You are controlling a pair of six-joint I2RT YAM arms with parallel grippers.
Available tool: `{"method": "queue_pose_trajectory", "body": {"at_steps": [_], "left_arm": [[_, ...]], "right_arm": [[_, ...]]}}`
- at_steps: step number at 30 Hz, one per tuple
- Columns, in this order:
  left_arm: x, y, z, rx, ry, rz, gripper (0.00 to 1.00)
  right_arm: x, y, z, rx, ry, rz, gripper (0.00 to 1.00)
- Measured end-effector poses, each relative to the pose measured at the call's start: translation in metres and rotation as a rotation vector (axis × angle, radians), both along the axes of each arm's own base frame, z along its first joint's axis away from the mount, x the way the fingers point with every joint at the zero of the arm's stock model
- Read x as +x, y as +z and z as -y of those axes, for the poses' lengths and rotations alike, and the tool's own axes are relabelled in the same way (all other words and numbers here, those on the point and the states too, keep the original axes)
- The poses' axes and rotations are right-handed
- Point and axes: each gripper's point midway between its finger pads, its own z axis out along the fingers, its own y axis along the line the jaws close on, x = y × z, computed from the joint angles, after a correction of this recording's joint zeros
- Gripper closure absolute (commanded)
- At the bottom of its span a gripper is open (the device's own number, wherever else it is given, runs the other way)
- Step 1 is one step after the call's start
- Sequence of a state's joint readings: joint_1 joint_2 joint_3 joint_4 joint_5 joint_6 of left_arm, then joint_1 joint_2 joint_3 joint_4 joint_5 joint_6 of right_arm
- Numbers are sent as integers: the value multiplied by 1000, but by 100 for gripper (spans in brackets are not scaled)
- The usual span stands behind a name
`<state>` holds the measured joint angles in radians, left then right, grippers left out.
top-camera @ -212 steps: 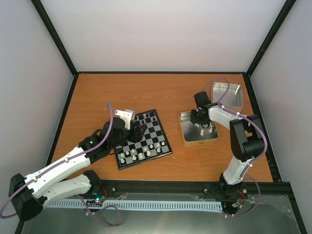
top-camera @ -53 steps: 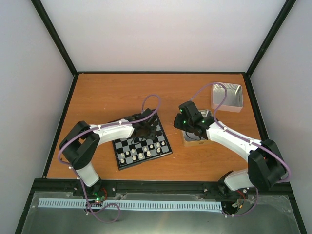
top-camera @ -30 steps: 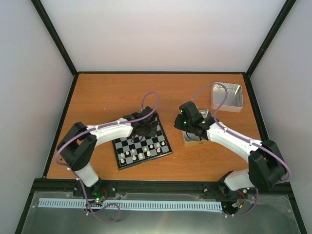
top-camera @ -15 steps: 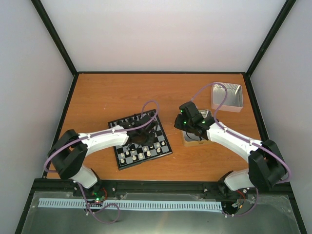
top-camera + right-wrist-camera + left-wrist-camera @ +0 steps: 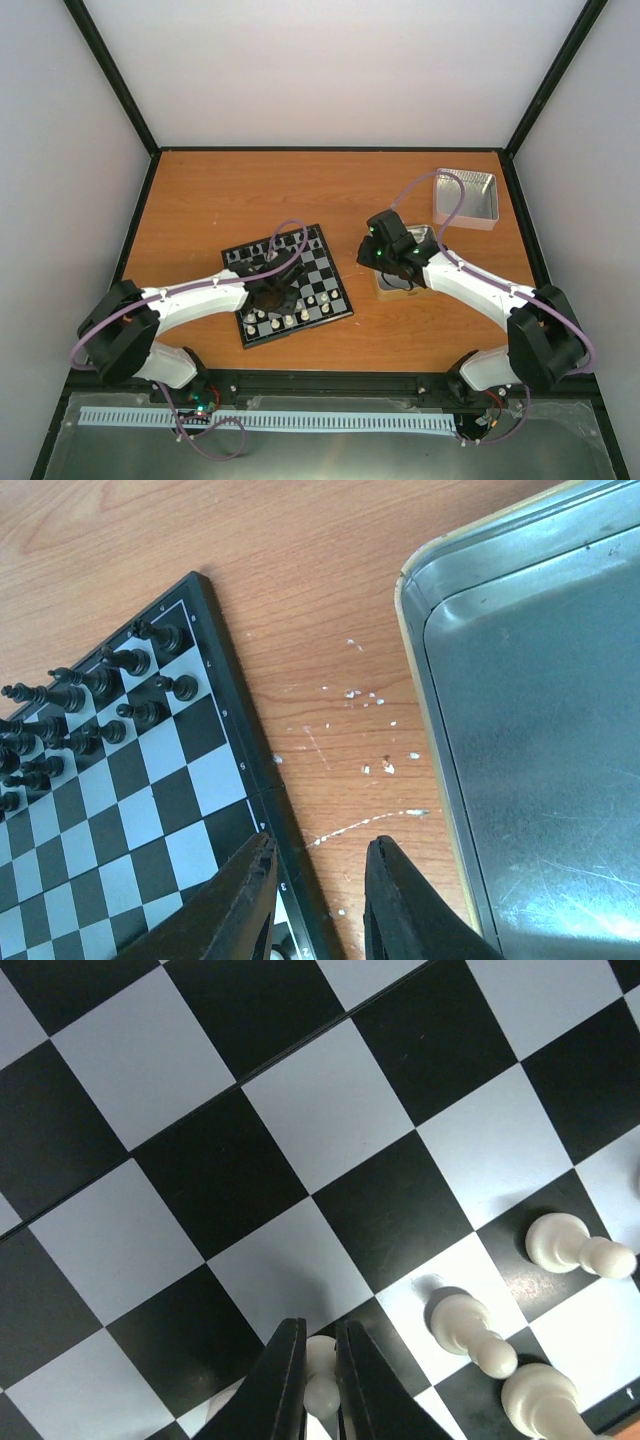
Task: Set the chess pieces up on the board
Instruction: Place the chess piece on the chessboard.
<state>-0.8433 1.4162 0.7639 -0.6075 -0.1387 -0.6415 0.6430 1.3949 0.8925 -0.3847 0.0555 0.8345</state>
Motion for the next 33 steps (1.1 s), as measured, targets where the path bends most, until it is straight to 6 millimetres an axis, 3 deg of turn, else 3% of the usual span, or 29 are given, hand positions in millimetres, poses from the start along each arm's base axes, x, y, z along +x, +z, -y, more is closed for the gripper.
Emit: {"method": "queue_pose_trajectory", "body": {"at_steps": [10,20,33], "left_arm": [[-2,3,2,-24,-6,-4,96],[-5,2,4,-32,-15,-18,79],[-6,3,1,-19,-8,-25,70]], "right_arm": [[-2,-3,0,-1,5,-11,74],[-2,-6,-1,-3,7,-18,73],[-2,-6,-1,-4,6,-18,73]]}}
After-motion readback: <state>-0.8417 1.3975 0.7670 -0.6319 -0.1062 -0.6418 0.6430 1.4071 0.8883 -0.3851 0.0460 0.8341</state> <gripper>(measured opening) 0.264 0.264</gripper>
